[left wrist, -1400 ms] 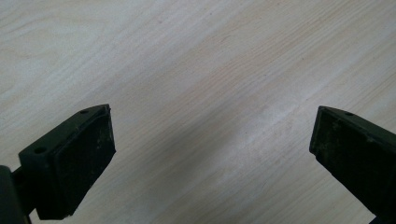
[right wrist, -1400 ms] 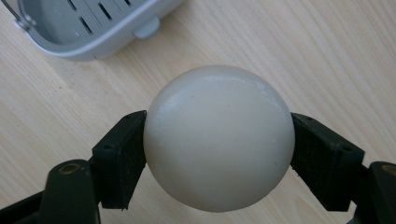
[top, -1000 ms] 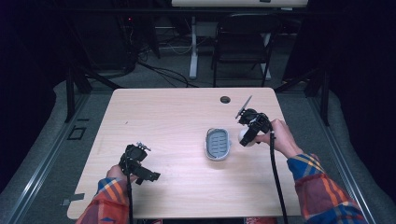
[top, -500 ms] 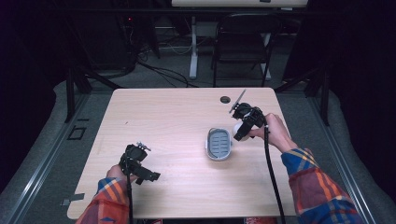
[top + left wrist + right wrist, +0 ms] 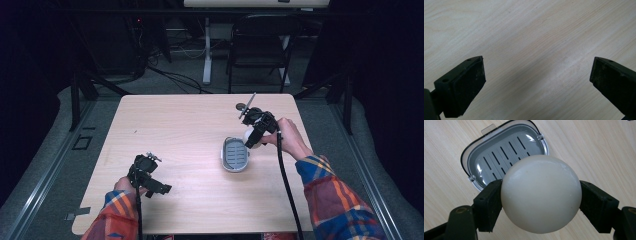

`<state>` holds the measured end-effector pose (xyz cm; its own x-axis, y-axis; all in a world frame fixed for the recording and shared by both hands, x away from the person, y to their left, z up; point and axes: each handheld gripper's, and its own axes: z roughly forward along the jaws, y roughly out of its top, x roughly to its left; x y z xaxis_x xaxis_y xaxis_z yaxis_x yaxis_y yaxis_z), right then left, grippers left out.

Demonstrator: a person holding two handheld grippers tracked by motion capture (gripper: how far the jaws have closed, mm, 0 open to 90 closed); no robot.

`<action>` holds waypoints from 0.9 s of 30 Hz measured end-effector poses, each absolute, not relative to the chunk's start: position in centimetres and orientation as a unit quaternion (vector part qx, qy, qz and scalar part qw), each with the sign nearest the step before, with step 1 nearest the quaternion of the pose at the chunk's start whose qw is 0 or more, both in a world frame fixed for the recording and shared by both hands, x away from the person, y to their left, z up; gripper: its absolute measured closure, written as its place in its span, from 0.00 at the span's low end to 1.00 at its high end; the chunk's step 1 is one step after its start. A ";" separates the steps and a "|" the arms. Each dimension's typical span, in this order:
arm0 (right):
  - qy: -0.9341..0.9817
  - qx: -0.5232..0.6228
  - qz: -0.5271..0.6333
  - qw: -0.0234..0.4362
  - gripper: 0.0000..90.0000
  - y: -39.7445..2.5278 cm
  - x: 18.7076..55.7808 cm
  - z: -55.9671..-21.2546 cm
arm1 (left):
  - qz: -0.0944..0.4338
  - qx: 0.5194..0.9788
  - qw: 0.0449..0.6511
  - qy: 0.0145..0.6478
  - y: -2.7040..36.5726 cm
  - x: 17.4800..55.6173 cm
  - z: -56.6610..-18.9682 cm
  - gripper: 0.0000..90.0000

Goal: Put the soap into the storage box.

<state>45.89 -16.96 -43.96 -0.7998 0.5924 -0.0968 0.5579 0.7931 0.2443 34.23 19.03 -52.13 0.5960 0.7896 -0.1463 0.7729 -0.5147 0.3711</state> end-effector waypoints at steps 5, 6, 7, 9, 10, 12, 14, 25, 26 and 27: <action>0.946 0.297 0.099 0.084 0.26 -16.1 46.1 -43.8 | 0.020 0.870 0.203 0.449 19.0 34.2 -52.1 0.00; 0.947 0.295 0.098 0.084 0.26 -15.9 46.1 -43.8 | 0.020 0.870 0.203 0.449 19.0 34.2 -52.1 0.00; 0.947 0.294 0.099 0.083 0.26 -15.7 46.1 -43.8 | 0.020 0.870 0.203 0.449 19.0 34.2 -52.1 0.00; 0.948 0.292 0.100 0.084 0.26 -15.4 46.1 -43.9 | 0.020 0.870 0.202 0.449 19.0 34.2 -52.1 0.00; 0.947 0.291 0.103 0.085 0.26 -15.3 46.1 -44.0 | 0.020 0.870 0.202 0.449 19.0 34.2 -52.1 0.00; 0.948 0.288 0.104 0.084 0.26 -15.1 46.2 -43.9 | 0.019 0.871 0.202 0.448 19.0 34.2 -52.2 0.00; 0.949 0.285 0.099 0.084 0.26 -14.9 46.2 -43.9 | 0.021 0.870 0.203 0.449 19.0 34.2 -52.1 0.00; 0.953 0.276 0.101 0.078 0.26 -13.7 46.4 -44.7 | 0.019 0.870 0.202 0.449 19.0 34.2 -52.2 0.00; 0.952 0.278 0.104 0.076 0.26 -13.6 46.3 -44.8 | 0.019 0.870 0.202 0.450 19.0 34.2 -52.2 0.00; 0.952 0.277 0.103 0.076 0.26 -13.5 46.4 -44.9 | 0.019 0.870 0.202 0.450 19.0 34.2 -52.2 0.00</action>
